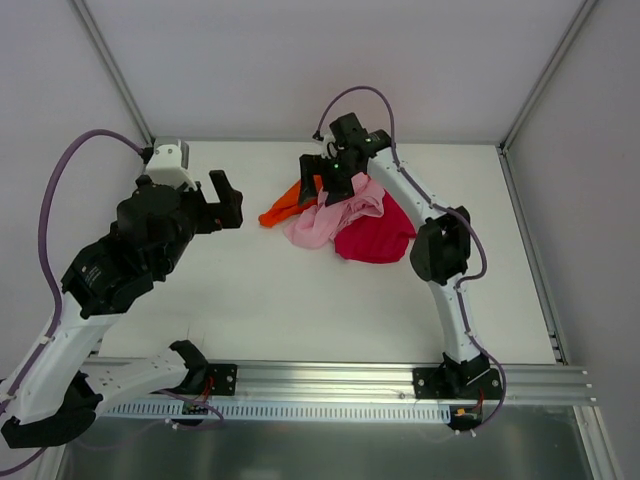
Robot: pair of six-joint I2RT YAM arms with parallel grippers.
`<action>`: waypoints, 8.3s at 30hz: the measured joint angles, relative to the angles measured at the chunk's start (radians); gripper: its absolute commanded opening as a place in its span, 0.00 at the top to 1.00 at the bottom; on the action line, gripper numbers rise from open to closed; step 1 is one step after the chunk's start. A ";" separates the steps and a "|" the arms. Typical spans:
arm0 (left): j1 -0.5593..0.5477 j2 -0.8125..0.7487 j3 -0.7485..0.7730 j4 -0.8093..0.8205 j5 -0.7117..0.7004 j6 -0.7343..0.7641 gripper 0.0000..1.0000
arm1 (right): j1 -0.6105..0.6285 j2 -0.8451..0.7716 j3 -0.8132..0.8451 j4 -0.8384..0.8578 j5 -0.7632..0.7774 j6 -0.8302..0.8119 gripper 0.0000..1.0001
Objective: Fold and stack the t-shirts
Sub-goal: Grab crumpled tshirt from the corner of the board with the right arm
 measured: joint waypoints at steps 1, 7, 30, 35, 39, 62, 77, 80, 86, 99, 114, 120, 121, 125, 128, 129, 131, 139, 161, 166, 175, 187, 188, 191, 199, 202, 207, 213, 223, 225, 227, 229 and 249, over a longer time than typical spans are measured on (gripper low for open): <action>0.000 -0.006 -0.001 0.000 0.000 -0.001 0.01 | 0.002 -0.005 -0.043 0.022 -0.035 0.004 0.03; 0.000 -0.007 -0.002 0.000 0.019 -0.003 0.01 | 0.016 -0.016 -0.218 0.083 -0.216 0.012 0.04; 0.000 0.002 -0.002 -0.006 0.091 -0.026 0.01 | -0.092 0.117 0.005 0.079 -0.234 -0.058 0.03; 0.000 0.012 -0.002 -0.009 0.103 -0.038 0.01 | -0.098 0.105 0.082 0.201 -0.274 0.005 0.03; 0.000 0.021 -0.002 -0.028 0.105 -0.041 0.01 | -0.108 0.107 0.068 0.229 -0.298 0.055 0.04; 0.000 0.016 -0.038 -0.028 0.131 -0.052 0.01 | -0.045 0.031 -0.324 -0.056 0.387 -0.092 0.04; 0.000 -0.045 -0.038 -0.040 0.122 -0.050 0.01 | -0.345 0.048 -0.148 -0.317 1.008 0.135 0.03; 0.000 -0.049 -0.038 -0.039 0.122 -0.047 0.01 | -0.392 0.050 -0.148 -0.332 1.112 0.174 0.04; 0.000 -0.040 -0.039 -0.035 0.124 -0.046 0.01 | -0.441 0.050 -0.149 -0.349 1.319 0.270 0.04; 0.000 -0.051 -0.090 -0.024 0.150 -0.047 0.01 | -0.417 -0.317 -0.402 -0.188 0.912 0.068 0.04; 0.000 -0.064 -0.158 0.009 0.159 -0.053 0.01 | -0.261 -0.252 -0.283 0.031 0.010 -0.019 0.03; 0.000 -0.038 -0.153 0.012 0.173 -0.056 0.01 | -0.179 -0.072 -0.357 0.125 -0.189 -0.019 0.04; 0.000 -0.032 -0.151 0.010 0.175 -0.057 0.01 | -0.169 -0.051 -0.357 0.131 -0.200 -0.020 0.04; 0.000 -0.016 -0.132 -0.011 0.176 -0.062 0.01 | -0.147 -0.007 -0.358 0.169 -0.246 -0.024 0.04; 0.000 -0.009 -0.111 -0.033 0.176 -0.075 0.01 | -0.150 0.000 -0.358 0.182 -0.239 -0.032 0.04; 0.000 -0.008 -0.106 -0.037 0.176 -0.078 0.01 | -0.150 0.003 -0.356 0.180 -0.229 -0.035 0.04; 0.000 -0.006 -0.098 -0.044 0.176 -0.083 0.01 | -0.152 0.019 -0.344 0.168 -0.197 -0.047 0.04; 0.000 0.005 -0.080 -0.052 0.175 -0.086 0.01 | -0.149 0.062 -0.312 0.016 0.093 -0.097 0.04; 0.000 0.001 -0.045 -0.052 0.164 -0.047 0.01 | -0.586 0.043 -0.322 -0.319 0.850 0.210 0.03; 0.000 -0.018 -0.045 -0.052 0.153 -0.046 0.01 | -0.674 0.042 -0.322 -0.336 0.952 0.237 0.04; 0.000 -0.056 -0.100 -0.036 0.159 -0.046 0.01 | -0.628 -0.055 -0.429 -0.231 0.771 0.082 0.04; 0.000 0.071 -0.193 0.110 0.264 -0.031 0.01 | -0.314 -0.245 -0.267 -0.131 0.391 -0.074 0.01; 0.002 0.105 -0.188 0.122 0.273 -0.026 0.01 | -0.320 -0.259 -0.268 -0.132 0.395 -0.076 0.01; 0.020 0.247 -0.115 0.139 0.311 -0.020 0.01 | -0.338 -0.282 -0.270 -0.135 0.458 -0.076 0.01; 0.052 0.542 0.150 0.163 0.398 0.002 0.01 | -0.444 -0.285 -0.293 -0.135 0.557 -0.013 0.03; 0.052 0.542 0.156 0.166 0.424 0.002 0.01 | -0.482 -0.258 -0.275 -0.134 0.550 0.003 0.10; 0.052 0.472 0.152 0.142 0.444 0.002 0.01 | -0.480 -0.175 -0.268 -0.102 0.530 0.010 0.12; 0.052 0.275 0.113 0.100 0.438 -0.003 0.01 | -0.477 -0.033 -0.168 -0.096 0.512 0.010 0.13; 0.052 0.126 0.045 -0.004 0.407 -0.049 0.01 | -0.501 0.059 -0.069 -0.079 0.509 -0.006 0.23; 0.052 0.133 0.034 -0.018 0.402 -0.054 0.01 | -0.504 0.061 -0.066 -0.078 0.506 -0.011 0.42; 0.052 0.142 0.032 -0.032 0.398 -0.055 0.01 | -0.504 0.061 -0.066 -0.079 0.503 -0.014 0.63; 0.052 0.149 0.032 -0.034 0.392 -0.055 0.01 | -0.504 0.061 -0.066 -0.079 0.500 -0.015 0.73; 0.052 0.188 -0.021 0.041 0.412 -0.048 0.01 | -0.345 0.036 -0.138 -0.058 0.208 -0.093 0.99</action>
